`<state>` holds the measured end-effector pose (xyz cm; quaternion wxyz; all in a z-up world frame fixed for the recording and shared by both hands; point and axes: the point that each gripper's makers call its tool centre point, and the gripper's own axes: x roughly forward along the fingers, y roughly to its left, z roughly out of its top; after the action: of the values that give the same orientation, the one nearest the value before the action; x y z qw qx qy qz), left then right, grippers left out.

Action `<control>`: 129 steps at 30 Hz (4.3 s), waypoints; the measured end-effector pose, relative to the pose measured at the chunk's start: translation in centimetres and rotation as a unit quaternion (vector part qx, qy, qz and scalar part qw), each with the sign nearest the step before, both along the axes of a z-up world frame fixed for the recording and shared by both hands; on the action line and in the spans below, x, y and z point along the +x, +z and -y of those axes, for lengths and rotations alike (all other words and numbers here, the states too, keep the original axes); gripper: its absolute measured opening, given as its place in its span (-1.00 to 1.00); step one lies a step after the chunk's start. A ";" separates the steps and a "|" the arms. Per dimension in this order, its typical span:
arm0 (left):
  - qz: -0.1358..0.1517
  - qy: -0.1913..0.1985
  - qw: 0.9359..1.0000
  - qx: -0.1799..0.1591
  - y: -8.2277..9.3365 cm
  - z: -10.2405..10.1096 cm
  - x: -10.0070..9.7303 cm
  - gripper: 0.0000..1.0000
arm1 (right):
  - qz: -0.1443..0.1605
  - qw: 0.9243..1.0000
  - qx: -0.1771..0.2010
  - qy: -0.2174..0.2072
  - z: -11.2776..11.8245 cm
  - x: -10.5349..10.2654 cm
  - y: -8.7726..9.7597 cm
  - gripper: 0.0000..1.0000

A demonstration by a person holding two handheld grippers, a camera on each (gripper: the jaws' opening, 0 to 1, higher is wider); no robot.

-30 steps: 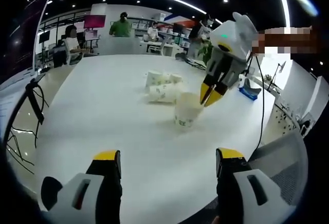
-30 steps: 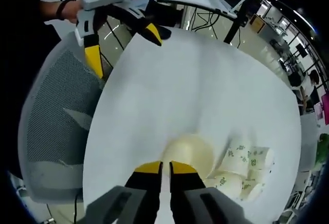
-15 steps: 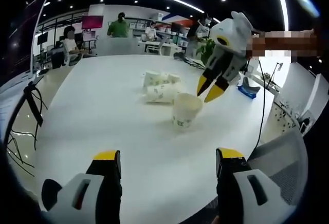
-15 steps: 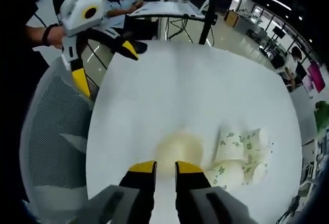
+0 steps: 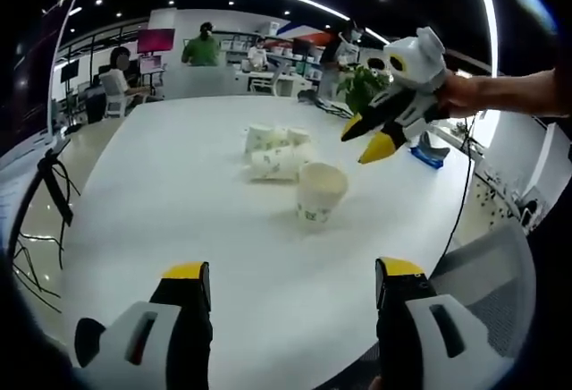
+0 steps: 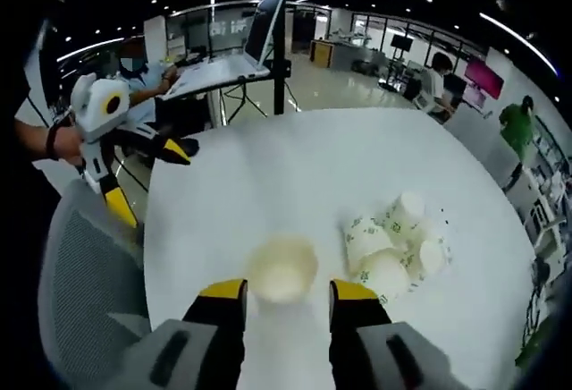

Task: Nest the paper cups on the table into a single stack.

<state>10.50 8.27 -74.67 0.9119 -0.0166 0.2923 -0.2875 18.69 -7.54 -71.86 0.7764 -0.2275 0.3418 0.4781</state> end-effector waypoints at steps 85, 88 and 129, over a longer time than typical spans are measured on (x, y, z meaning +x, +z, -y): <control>0.063 -0.208 0.962 0.163 -0.1 3.0 15.6 0.46 | -0.007 0.958 0.128 -0.256 7.5 -7.2 -1.0 0.31; 0.068 -0.236 0.952 0.183 -0.1 3.6 15.9 0.45 | -0.009 0.958 0.129 -0.256 7.6 -7.4 -1.2 0.31; 0.144 -0.470 0.785 0.377 -5.8 13.1 20.3 0.26 | -0.010 0.953 0.134 -0.270 8.3 -9.8 -2.0 0.34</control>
<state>30.79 -4.79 -80.49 0.6292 0.5095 0.2149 -0.5462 8.90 -15.89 -73.82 0.8965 -0.0152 0.3311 0.2940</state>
